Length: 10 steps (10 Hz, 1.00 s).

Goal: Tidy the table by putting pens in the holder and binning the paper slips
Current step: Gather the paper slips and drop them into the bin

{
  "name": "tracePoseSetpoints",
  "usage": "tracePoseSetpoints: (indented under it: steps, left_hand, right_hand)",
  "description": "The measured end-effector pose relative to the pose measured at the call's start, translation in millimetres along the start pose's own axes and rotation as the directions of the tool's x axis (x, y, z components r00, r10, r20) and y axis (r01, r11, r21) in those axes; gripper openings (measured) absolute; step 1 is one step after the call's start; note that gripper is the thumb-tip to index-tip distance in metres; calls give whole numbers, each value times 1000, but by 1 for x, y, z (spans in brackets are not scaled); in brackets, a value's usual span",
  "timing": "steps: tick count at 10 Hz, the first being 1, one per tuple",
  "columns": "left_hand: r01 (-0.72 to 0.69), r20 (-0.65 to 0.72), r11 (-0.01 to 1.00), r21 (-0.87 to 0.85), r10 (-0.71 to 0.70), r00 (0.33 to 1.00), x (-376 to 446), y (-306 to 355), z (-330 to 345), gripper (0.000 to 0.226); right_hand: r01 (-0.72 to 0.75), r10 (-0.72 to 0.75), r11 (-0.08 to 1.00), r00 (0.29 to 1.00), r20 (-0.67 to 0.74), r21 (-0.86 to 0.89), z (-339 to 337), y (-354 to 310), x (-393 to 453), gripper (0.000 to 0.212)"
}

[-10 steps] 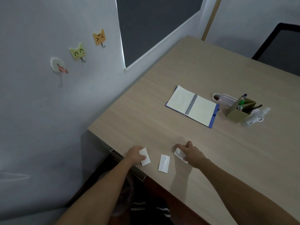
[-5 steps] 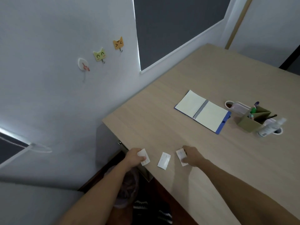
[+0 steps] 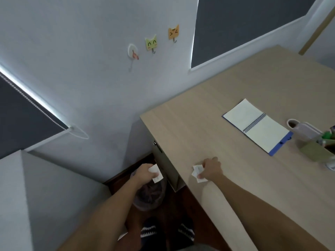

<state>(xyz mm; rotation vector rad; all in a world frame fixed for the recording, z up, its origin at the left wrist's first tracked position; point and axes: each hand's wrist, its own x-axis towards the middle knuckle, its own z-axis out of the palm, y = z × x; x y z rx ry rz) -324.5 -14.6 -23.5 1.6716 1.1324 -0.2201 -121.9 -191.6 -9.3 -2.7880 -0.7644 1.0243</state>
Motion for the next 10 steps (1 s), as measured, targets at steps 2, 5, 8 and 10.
tracePoseSetpoints:
  steps: [2,5,8,10]
  left_hand:
    - [75,-56,996,-42,-78,995,13,-42,-17,44]
    - [254,-169,949,-186,-286,943,43,-143,-52,11]
    - [369,-75,901,-227,-394,916,127,-253,-16,30]
    - [404,-37,865,-297,-433,901,188,-307,36,33]
  right_hand:
    - [107,-91,971,993,-79,215,10,-49,-6,39]
    - [260,-301,935,942,150,242,145,-166,9,33]
    - [-131,35,950,947,320,284,265,-177,104,35]
    - [-196,105,939,946,306,283,334,-170,158,33]
